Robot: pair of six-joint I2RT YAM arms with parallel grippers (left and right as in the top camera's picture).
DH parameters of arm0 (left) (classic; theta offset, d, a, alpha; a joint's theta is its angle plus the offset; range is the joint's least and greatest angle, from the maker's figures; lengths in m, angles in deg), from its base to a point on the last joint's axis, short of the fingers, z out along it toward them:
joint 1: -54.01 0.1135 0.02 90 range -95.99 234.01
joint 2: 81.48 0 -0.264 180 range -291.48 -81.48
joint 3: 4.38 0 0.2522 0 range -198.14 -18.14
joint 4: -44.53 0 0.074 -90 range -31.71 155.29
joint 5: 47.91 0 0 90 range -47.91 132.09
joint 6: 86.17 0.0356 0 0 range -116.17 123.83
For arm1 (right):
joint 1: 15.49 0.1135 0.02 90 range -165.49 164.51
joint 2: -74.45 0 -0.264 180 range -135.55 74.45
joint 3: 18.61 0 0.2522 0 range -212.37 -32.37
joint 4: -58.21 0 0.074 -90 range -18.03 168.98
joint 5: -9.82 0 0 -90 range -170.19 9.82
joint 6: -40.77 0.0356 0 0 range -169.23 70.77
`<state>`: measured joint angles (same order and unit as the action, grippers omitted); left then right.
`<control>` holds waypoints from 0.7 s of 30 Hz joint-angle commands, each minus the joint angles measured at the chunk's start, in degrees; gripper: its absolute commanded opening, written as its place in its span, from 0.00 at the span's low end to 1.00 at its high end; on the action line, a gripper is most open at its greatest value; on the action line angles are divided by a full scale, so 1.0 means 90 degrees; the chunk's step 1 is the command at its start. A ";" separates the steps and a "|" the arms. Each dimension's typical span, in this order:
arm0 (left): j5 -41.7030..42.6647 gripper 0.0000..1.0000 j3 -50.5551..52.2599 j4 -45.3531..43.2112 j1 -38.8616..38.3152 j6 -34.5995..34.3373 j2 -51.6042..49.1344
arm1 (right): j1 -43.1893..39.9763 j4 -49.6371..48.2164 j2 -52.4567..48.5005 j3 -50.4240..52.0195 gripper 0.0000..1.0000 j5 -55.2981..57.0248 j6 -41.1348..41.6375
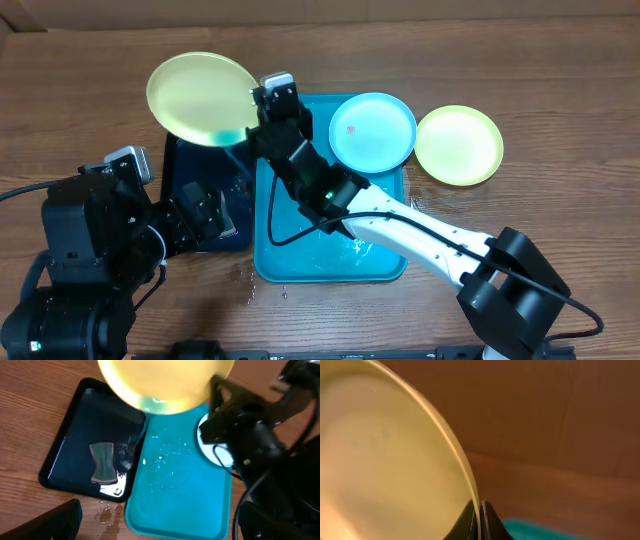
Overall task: Clean dirty plates on tray and stack at the side
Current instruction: 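Lift the cleaned yellow plate by its rim with the right gripper, then carry the yellow plate right and set it onto the other yellow plate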
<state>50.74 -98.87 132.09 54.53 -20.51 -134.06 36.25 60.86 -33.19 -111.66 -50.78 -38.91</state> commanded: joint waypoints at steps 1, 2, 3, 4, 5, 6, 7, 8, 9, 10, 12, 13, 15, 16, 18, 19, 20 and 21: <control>-0.0080 1.00 -0.0061 -0.0005 0.0024 -0.0109 -0.0056 | 0.0036 -0.0746 0.0005 -0.0114 0.04 0.0250 -0.1651; -0.0080 1.00 -0.0061 -0.0005 0.0024 -0.0109 -0.0068 | 0.0036 -0.0930 0.0005 -0.0114 0.04 0.0248 -0.1831; -0.0080 1.00 -0.0061 -0.0005 0.0024 -0.0109 -0.0087 | 0.0036 -0.1115 0.0005 -0.0114 0.04 0.0248 -0.2011; -0.0080 1.00 -0.0061 -0.0005 0.0024 -0.0109 -0.0100 | 0.0036 -0.1246 0.0005 -0.0114 0.04 0.0248 -0.2142; -0.0080 1.00 -0.0061 -0.0005 0.0024 -0.0109 -0.0107 | 0.0036 -0.1406 0.0005 -0.0114 0.04 0.0248 -0.2334; -0.0080 1.00 -0.0061 -0.0005 0.0024 -0.0109 -0.0124 | 0.0036 -0.1559 0.0005 -0.0114 0.04 0.0245 -0.2526; -0.0080 1.00 -0.0061 -0.0005 0.0024 -0.0109 -0.0134 | 0.0036 -0.1647 0.0005 -0.0114 0.04 0.0219 -0.2674; -0.0080 1.00 -0.0061 -0.0005 0.0024 -0.0109 -0.0148 | 0.0036 -0.1741 0.0005 -0.0114 0.04 0.0182 -0.2841; -0.0080 1.00 -0.0061 -0.0005 0.0024 -0.0109 -0.0160 | 0.0036 -0.1836 0.0005 -0.0114 0.04 0.0153 -0.3016; -0.0080 1.00 -0.0061 -0.0005 0.0024 -0.0109 -0.0182 | 0.0036 -0.1919 0.0005 -0.0114 0.04 0.0153 -0.3150; -0.0080 1.00 -0.0061 -0.0005 0.0024 -0.0109 -0.0209 | 0.0036 -0.2101 0.0005 -0.0114 0.04 0.0153 -0.3507; -0.0080 1.00 -0.0061 -0.0005 0.0024 -0.0109 -0.0223 | 0.0036 -0.2205 0.0005 -0.0114 0.04 0.0155 -0.3677; -0.0080 1.00 -0.0061 -0.0005 0.0024 -0.0109 -0.0231 | 0.0036 -0.2441 0.0005 -0.0114 0.04 0.0155 -0.3978; -0.0080 1.00 -0.0061 -0.0005 0.0024 -0.0109 -0.0236 | 0.0036 -0.2584 0.0005 -0.0114 0.04 0.0155 -0.4092; -0.0080 1.00 -0.0061 -0.0005 0.0024 -0.0109 -0.0270 | 0.0036 -0.2812 0.0005 -0.0114 0.04 0.0155 -0.4216; -0.0080 1.00 -0.0061 -0.0005 0.0024 -0.0109 -0.0272 | 0.0036 -0.2907 0.0005 -0.0114 0.04 0.0155 -0.4211; -0.0080 1.00 -0.0061 -0.0007 0.0024 -0.0109 -0.0272 | 0.0036 -0.2994 0.0005 -0.0114 0.04 0.0155 -0.4211; -0.0080 1.00 -0.0061 -0.0005 0.0024 -0.0109 -0.0284 | 0.0036 -0.3055 0.0005 -0.0114 0.04 0.0155 -0.4209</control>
<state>50.45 -98.87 132.09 54.53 -20.51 -136.37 36.30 35.20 -33.27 -111.73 -49.73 -73.92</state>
